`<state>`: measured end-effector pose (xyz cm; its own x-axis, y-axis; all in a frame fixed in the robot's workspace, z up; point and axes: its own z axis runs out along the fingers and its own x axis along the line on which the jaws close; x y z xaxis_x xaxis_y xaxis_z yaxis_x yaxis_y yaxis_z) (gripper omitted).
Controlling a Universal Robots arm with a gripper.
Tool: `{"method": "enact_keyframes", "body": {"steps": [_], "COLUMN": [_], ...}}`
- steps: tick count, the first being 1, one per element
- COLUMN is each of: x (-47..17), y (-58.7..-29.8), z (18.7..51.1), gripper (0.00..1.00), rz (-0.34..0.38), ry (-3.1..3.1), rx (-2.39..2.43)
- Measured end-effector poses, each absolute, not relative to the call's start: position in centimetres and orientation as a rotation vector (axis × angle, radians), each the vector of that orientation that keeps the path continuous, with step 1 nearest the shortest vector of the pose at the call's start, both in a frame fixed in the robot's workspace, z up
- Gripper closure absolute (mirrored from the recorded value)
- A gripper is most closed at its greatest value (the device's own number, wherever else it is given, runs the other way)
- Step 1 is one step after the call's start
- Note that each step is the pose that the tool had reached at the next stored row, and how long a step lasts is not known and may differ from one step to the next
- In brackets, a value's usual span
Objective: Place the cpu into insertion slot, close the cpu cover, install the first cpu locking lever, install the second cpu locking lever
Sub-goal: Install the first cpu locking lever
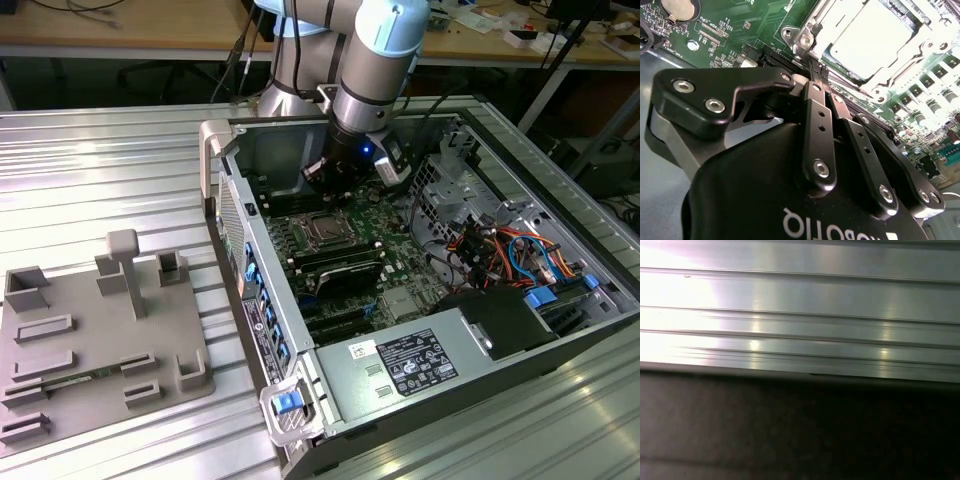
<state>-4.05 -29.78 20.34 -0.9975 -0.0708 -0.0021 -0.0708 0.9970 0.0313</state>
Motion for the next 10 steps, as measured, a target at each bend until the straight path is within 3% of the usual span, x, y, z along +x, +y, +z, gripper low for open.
{"method": "enact_keyframes", "body": {"steps": [10], "x": [-4.24], "y": [-29.88], "z": [21.12], "gripper": [0.89], "rz": [0.042], "ry": [3.138], "rx": [-0.112]}}
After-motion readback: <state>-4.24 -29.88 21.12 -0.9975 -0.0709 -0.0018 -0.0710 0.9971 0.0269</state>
